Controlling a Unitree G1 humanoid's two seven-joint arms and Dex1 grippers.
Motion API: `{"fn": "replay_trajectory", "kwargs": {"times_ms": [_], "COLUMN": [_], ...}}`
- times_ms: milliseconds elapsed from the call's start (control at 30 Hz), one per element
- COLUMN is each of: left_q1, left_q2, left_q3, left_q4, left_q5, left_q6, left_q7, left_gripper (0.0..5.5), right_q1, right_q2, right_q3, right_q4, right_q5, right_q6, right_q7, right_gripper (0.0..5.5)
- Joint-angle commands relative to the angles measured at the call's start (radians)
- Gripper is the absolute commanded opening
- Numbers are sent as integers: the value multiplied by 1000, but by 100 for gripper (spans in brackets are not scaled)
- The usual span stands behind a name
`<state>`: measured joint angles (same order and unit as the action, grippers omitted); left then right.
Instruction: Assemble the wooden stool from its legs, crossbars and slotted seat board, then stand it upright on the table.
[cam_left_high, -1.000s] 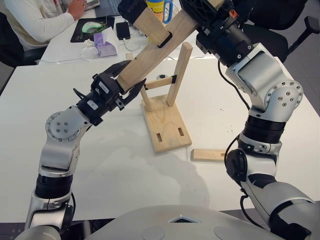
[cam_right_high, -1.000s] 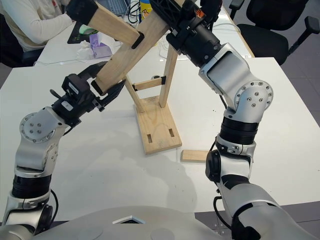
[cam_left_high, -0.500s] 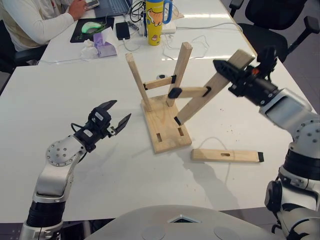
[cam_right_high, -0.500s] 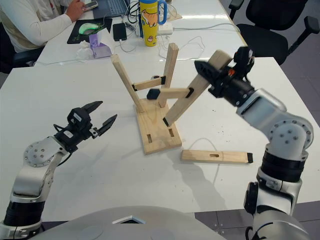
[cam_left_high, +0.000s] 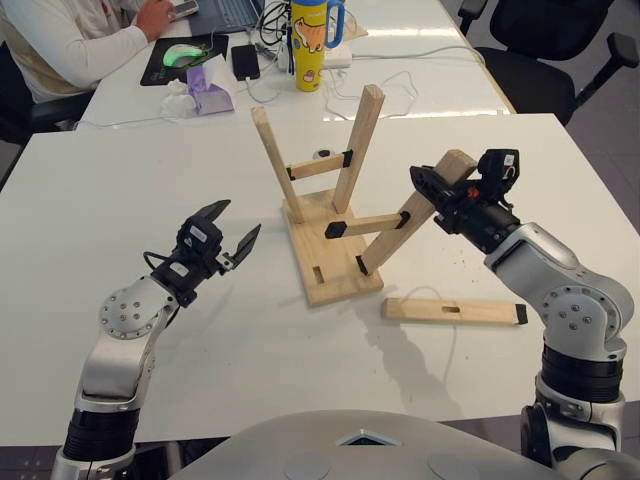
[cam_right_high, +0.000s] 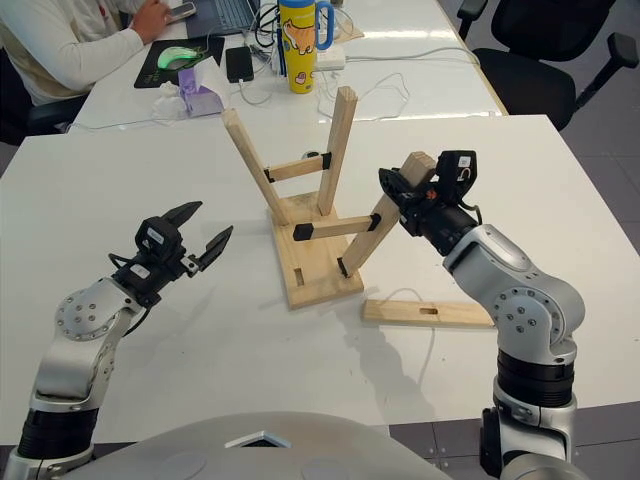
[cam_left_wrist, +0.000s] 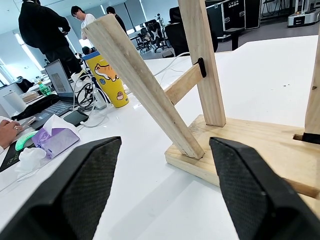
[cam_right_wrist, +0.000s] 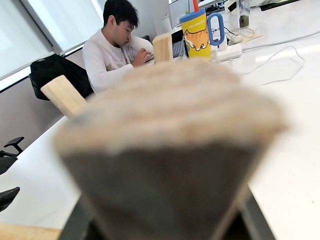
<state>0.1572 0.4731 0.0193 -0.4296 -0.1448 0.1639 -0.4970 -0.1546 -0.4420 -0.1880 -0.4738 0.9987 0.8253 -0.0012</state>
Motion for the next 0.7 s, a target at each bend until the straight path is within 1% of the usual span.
{"fn": "replay_trajectory", "kwargs": {"times_ms": [33, 333, 367, 533, 633, 700], "left_q1": [6, -2, -2, -5, -7, -8], "left_q2": [-9, -19, -18, -16, -19, -19], "left_q3": [-9, -17, -18, -20, -25, -27], "left_q4": [-17, -21, -21, -26, -29, -29], "left_q5": [10, 10, 10, 11, 13, 14], "left_q6": [-4, -4, -5, -5, -4, -3], "left_q7": [10, 15, 13, 13, 15, 16], "left_gripper": [326, 326, 326, 326, 326, 326], "right_q1": [40, 112, 119, 160, 201, 204], "right_q2": [30, 92, 90, 34, 35, 48], "right_q3": [8, 41, 53, 181, 202, 190], "right_q4": [-6, 27, 25, 0, 30, 78], "right_q5": [-48, -186, -206, -406, -488, -498], "right_q6": [-22, -181, -192, -320, -409, -439], "right_q7": [2, 92, 102, 202, 248, 270], "right_gripper": [100, 100, 100, 100, 100, 100]}}
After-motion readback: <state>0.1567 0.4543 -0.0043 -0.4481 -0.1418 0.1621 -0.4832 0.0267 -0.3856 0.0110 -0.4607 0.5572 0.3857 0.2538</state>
